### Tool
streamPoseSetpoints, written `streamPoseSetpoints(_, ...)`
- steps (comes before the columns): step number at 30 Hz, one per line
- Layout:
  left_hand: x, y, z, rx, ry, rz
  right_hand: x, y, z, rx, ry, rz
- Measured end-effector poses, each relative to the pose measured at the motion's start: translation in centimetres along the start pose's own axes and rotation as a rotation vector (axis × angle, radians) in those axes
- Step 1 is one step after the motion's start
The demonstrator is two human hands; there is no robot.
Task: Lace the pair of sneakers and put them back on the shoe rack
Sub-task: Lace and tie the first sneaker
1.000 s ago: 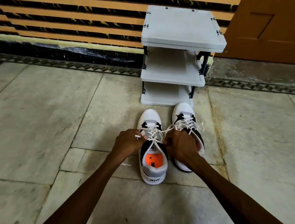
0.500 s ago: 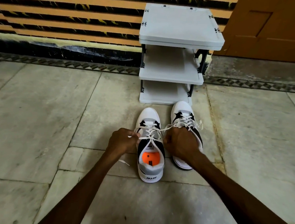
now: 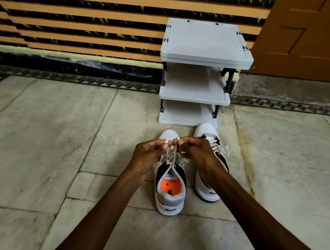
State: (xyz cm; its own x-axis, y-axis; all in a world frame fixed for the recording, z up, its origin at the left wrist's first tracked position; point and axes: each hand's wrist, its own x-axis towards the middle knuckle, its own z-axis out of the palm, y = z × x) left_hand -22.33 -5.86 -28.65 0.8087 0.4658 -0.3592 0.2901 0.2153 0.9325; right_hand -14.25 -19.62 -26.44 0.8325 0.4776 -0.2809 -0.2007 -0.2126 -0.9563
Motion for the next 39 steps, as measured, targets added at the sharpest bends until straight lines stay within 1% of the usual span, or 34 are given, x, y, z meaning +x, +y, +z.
streamPoseSetpoints(5,0.8,-1.0,0.9,0.022,0.17,0.088,1.2,1.0,1.2,0.044,0.149,0.026)
streamPoseSetpoints(9,1.0,-1.0,1.2,0.044,0.212,0.136,1.2,1.1,2.2,0.039,0.208,0.023)
streamPoseSetpoints(11,1.1,-1.0,1.2,0.129,0.221,0.162,1.2,1.0,2.3,0.058,0.216,0.051)
streamPoseSetpoints(13,1.3,-1.0,1.0,0.239,0.191,0.184,1.1,0.9,2.3,0.08,0.201,0.104)
streamPoseSetpoints(17,1.3,-1.1,0.7,0.435,0.068,0.258,1.0,1.2,2.5,0.177,0.139,0.226)
streamPoseSetpoints(22,0.6,-1.0,0.2,0.598,-0.015,0.372,1.5,1.4,2.4,0.084,0.15,0.289)
streamPoseSetpoints(25,-0.1,-0.6,0.4,0.849,-0.037,0.471,1.9,1.2,2.0,0.015,0.07,0.296)
streamPoseSetpoints(27,-0.6,0.0,0.6,0.984,-0.041,0.539,2.0,0.9,1.7,0.028,0.041,0.295)
streamPoseSetpoints(30,-0.7,0.7,0.6,1.05,-0.085,0.594,2.5,0.9,1.4,0.171,0.065,0.353)
streamPoseSetpoints(33,-0.2,0.4,0.5,1.039,-0.112,0.529,2.7,1.1,1.4,0.307,0.018,0.391)
streamPoseSetpoints(36,0.4,-0.2,0.1,0.938,-0.101,0.432,2.3,1.1,1.3,0.318,-0.041,0.366)
streamPoseSetpoints(39,0.9,-0.5,-0.1,0.947,-0.129,0.442,2.4,1.4,1.3,0.29,-0.088,0.347)
